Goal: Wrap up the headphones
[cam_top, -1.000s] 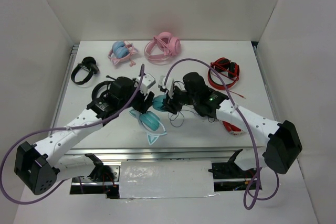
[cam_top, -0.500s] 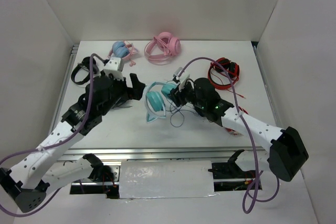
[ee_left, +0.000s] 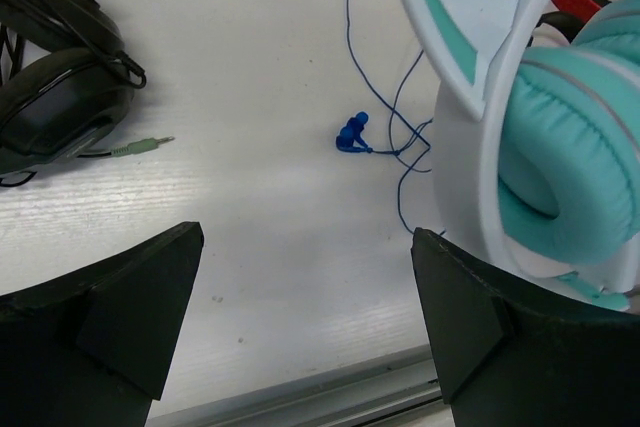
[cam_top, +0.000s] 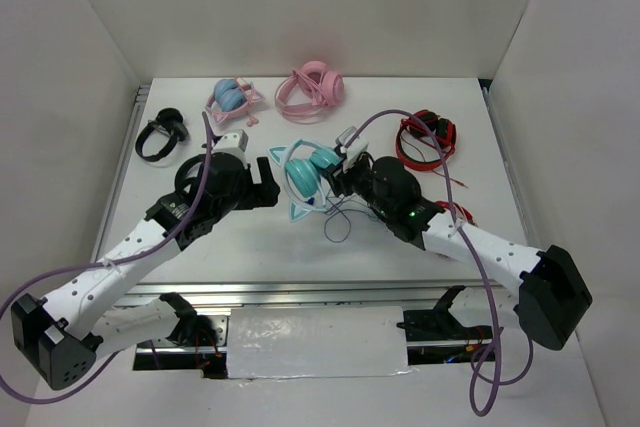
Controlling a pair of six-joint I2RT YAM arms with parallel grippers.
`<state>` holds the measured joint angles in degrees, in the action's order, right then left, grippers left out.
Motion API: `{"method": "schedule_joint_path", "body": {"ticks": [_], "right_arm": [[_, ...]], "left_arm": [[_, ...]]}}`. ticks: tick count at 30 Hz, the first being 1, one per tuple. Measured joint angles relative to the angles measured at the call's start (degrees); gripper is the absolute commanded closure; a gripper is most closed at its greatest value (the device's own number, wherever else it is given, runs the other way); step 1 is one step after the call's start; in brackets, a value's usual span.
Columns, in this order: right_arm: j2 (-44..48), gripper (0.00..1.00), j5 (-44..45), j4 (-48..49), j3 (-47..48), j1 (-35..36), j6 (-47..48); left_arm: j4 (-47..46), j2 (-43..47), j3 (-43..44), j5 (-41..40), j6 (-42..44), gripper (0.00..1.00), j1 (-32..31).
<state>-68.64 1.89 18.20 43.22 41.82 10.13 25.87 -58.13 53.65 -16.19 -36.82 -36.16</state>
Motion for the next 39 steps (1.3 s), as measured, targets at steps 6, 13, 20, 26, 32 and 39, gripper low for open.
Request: {"method": "schedule_joint_path", "body": {"ticks": [6,13,20,26,32,39], "right_arm": [[-0.1,1.00,4.0,2.1,-1.6,1.7,1.6],[-0.4,1.00,6.5,2.4,-1.8,1.7,3.9],[-0.8,1.00,6.4,2.4,-1.8,1.7,4.3],[-1.1,1.00,8.1,2.6,-1.8,2.3,3.5],[-2.7,1.00,14.4,5.3,-1.8,5.9,2.5],[-3.2,1.00,20.8,8.7,-1.8,9.4,-0.7]], "left_arm": [[-0.5,-1.0,0.7,1.0,-0.7,0.01,0.0],[1.2,2.8,1.0,-0.1,0.6,0.01,0.0],[-1.3,1.2,1.5,3.7,0.7,0.01,1.6],[-4.7,-4.0,1.5,8.0,0.3,0.01,2.0],[-7.4,-5.6,1.4,8.0,-2.4,0.02,2.0],[-8.3,-6.4,1.3,5.3,-5.5,0.27,2.0]]}}
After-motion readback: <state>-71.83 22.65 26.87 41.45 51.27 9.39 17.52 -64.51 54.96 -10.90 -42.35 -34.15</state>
